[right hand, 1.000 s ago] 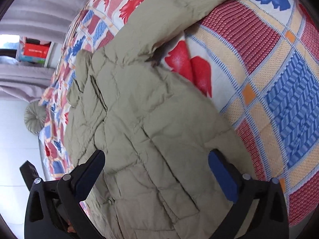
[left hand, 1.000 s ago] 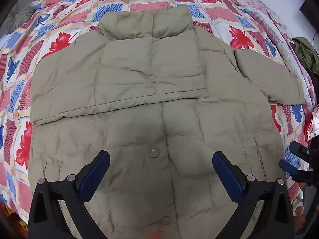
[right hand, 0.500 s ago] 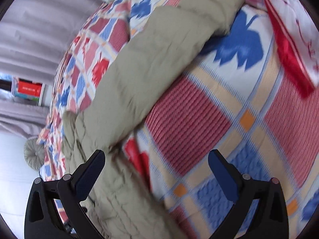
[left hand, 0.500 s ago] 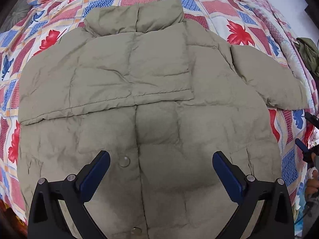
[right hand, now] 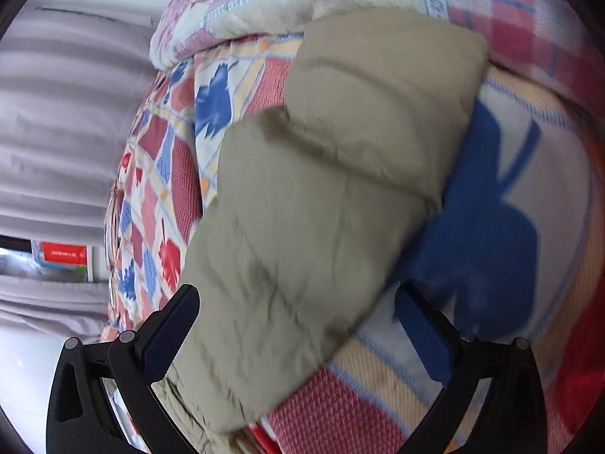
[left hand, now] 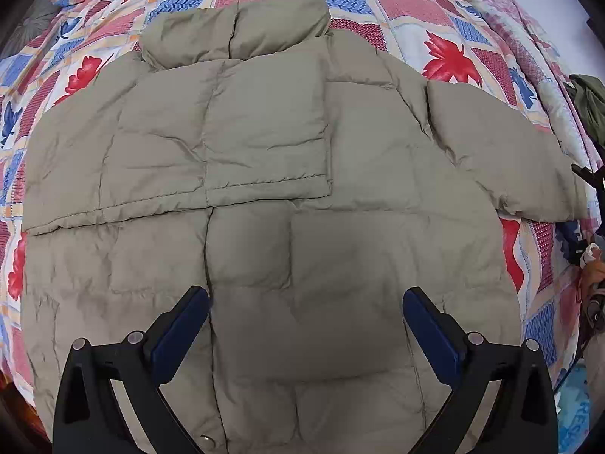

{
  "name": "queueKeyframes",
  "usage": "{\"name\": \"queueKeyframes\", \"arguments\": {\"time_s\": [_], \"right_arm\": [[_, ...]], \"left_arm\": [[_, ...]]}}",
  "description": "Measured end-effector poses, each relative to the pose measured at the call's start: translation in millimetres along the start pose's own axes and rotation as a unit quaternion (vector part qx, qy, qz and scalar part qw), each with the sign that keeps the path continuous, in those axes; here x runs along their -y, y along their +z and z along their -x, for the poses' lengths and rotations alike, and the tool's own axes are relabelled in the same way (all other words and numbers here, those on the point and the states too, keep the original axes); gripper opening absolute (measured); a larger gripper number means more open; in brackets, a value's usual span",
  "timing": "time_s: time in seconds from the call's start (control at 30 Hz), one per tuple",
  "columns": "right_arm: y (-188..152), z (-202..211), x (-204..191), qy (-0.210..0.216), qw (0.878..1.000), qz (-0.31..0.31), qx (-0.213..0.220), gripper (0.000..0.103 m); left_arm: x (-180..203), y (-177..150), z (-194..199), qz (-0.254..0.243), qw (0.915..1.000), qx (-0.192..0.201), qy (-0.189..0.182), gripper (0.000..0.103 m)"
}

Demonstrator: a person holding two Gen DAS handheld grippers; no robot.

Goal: Fold large clothes
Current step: 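Grasp the other jacket sleeve with the right tool, then fold the held sleeve across the jacket body with the right tool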

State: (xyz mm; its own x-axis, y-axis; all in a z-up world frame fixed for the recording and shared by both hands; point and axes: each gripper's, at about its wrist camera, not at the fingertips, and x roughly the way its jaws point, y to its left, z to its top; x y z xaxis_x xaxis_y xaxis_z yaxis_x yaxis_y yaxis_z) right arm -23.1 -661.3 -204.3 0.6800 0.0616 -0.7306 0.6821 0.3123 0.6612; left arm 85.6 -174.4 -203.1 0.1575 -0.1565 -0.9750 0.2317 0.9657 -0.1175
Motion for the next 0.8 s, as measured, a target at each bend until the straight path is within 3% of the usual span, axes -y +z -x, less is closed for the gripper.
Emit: {"name": "queueKeyframes", "arguments": {"time_s": [0.2,0.23,0.27,0.3,0.37,0.43,0.67,0.8], "right_arm": [[25,-2,1,0.016,0.999,-0.045,0.025,0.098],[27,-2,2,0.018,0.998,-0.06,0.023,0.087],[28,-3,3,0.018,0.997,-0.07,0.018,0.068],[28,-4,5,0.021,0.996,-0.086,0.011,0.06],[27,-6,7,0.051,0.992,-0.114,0.005,0.023],[25,-2,-2,0.058,0.992,-0.11,0.008,0.01],[0,15,-91,0.065,0.997,0.032,0.013,0.007],[-41,18,-160,0.071,0.987,0.144,0.007,0.007]], "left_arm": [[0,5,-4,-0.005,1.0,-0.001,0.004,0.103],[0,7,-4,-0.005,1.0,-0.001,0.002,0.103],[-1,8,-3,-0.007,1.0,0.0,0.0,0.103],[-2,9,-2,-0.009,1.0,0.002,0.002,0.103],[-3,11,0,-0.018,0.9998,0.01,0.006,0.103],[-7,13,3,-0.021,0.9996,0.016,0.005,0.103],[-42,21,17,0.002,0.9993,0.038,-0.007,0.103],[-71,25,27,0.019,0.9981,0.058,-0.007,0.103]]}}
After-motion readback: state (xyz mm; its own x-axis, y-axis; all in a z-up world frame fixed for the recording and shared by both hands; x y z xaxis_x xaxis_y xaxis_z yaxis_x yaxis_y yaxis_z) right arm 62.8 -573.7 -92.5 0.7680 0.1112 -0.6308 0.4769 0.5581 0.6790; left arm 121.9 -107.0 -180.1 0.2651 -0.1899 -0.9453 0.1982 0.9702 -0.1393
